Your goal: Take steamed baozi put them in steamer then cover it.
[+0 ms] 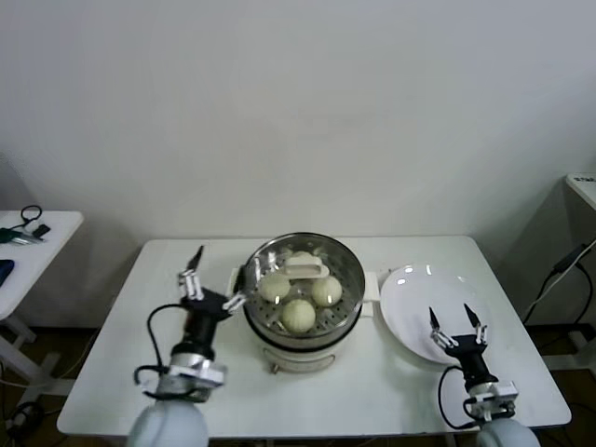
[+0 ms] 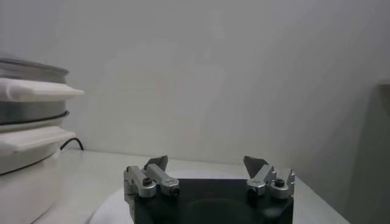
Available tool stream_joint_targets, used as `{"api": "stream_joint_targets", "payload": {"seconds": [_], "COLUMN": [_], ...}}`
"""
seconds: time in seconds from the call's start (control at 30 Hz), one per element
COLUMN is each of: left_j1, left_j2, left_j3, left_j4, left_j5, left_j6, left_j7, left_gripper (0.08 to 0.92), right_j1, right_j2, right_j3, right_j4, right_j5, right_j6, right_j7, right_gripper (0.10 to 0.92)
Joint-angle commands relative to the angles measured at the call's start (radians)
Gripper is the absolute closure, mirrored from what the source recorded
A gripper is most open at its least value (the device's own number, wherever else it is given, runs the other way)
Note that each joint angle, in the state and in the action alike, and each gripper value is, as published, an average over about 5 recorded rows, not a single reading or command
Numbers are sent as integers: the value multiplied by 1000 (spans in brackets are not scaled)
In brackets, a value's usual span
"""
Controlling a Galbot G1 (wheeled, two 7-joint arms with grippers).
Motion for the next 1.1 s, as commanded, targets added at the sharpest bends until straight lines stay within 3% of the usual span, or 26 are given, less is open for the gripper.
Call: {"api": "stream_joint_targets", "payload": {"seconds": [0.03,0.2,0.37,1.1], "left_j1": [225,206,196,216], "left_j2": [23,-11,-33,-70], "left_j3": [-352,-304,-274,-235], "left_j4": [180,320,377,334], "left_j5": [-748,-757,-746,-735], "left_j6": [-394,-492,-519,-507], "left_j7": [64,79,99,135], "left_gripper": [177,177,177,177], "right_j1": [5,10,8,15], "right_j2": [-1,-3,-17,-22], "right_j3": [-10,-18,-27,-31], "right_j4": [-21,-35,-40,-48], "right_j5": [26,46,76,93], "right_j6": [54,64,58,59], "right_j7": [7,6,5,10], "right_gripper": [203,203,203,203]}}
